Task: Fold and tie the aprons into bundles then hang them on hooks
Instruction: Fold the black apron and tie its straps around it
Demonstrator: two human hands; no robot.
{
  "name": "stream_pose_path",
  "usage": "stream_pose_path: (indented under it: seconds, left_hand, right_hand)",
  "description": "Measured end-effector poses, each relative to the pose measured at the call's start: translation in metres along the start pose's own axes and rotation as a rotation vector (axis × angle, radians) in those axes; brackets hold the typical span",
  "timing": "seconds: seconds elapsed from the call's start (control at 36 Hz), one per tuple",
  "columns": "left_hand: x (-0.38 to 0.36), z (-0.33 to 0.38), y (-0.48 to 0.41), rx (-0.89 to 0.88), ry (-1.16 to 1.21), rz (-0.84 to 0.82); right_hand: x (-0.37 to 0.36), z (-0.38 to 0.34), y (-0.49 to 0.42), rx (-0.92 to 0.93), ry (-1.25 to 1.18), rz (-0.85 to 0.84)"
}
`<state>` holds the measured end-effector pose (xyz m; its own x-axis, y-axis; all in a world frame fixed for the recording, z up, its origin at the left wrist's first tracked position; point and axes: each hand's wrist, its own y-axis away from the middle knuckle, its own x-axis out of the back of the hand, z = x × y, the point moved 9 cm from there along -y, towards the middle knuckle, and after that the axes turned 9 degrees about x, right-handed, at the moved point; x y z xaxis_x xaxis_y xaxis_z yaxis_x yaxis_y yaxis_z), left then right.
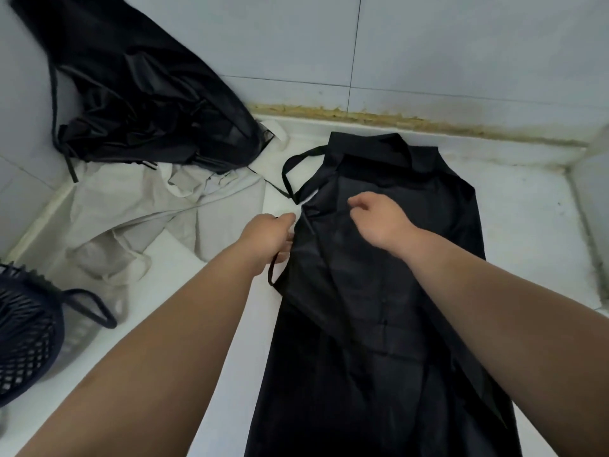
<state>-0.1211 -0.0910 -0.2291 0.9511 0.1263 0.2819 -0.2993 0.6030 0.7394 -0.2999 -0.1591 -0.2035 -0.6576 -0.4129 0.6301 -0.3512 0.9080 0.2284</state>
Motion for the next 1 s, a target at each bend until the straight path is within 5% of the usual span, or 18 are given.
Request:
stream_pose_path:
  seconds: [0.19,0.33,0.58,0.67,0.81,0.92,1.0]
  left_hand:
    - [-0.026,-0.002,-0.024,0.215,0.154,-0.268]
    - [-0.037,0.018,-0.026,0.160,0.249,-0.436]
    - [-0.029,0.016,-0.033,0.164,0.090,-0.474]
    - [-0.016,0.022,-0.034,0.080,0.031,-0.375]
    - [0.028,0.056,-0.037,-0.272,-0.249,0.112]
    - [0.023,0.067,-0.029,-0.391,-0.281,0.122]
    - [0.015,0.050,-0.028,-0.161,-0.157,-0.070]
  right_hand:
    - [-0.020,0.001,-0.030,0.060,-0.002,-0.049]
    - [-0.030,0.000,-0.038,0.069,-0.082,-0.085]
    - [-0.033,-0.004,-0.042,0.088,-0.150,-0.014]
    - [-0.031,-0.010,-0.042,0.118,-0.145,0.010]
    - [-0.054,-0.019,-0.038,0.139,-0.036,-0.213]
    - [-0.070,-0.014,-0.033,0.036,0.284,-0.434]
    - [-0.072,-0.020,-0.034,0.008,0.172,-0.419]
